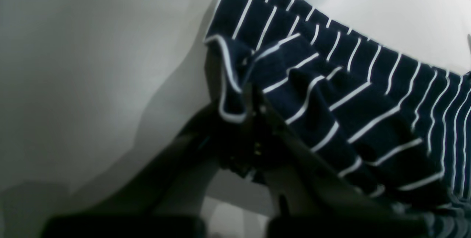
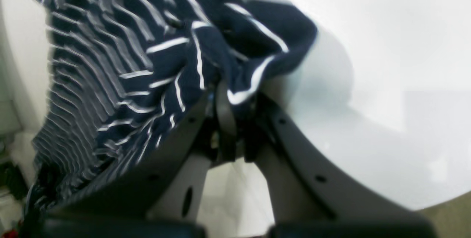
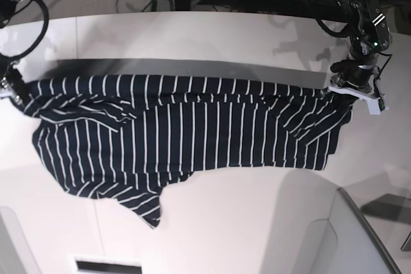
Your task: Layout the t-shirt on the table in an organized manner, then fold the t-shirt properly
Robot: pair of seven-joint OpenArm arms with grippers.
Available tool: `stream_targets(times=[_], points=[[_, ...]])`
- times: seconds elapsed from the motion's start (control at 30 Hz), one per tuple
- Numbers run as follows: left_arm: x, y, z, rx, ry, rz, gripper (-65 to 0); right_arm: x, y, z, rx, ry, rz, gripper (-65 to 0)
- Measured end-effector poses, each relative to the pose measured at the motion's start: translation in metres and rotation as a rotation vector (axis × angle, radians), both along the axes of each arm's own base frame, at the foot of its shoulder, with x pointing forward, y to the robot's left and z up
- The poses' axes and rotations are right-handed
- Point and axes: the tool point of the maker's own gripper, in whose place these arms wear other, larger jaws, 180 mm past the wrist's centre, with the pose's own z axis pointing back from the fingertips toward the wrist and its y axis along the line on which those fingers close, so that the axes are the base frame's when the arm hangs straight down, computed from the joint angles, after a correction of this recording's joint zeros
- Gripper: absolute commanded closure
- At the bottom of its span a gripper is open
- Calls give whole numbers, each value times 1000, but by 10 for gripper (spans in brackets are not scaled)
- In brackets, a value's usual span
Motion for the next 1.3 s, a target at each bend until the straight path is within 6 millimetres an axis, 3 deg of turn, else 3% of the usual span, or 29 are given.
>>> stream_targets(times=[0.2,0.37,0.7,0.87,1.0,1.17,1.3], points=[[11,35,45,-19,-49,113,0,25,8,17,32,-27,44,0],[25,37,72,4,-93,100,0,54,5,44,29,-84,71,0],[19,40,73,22,-86,107,0,69,13,58,57,-87,115,0],[-11,39,69,71,-38,97,0,45,17,40,126,8,80,0],[-40,30,49,58,31,100,0,-3,18,6,130,138,69,0],[-84,30,22,60,154,96,0,-35,28,-16,155,202,60,0],[-98,29,15,59,185,105,0,-63,35,-36,159,250,25,0]])
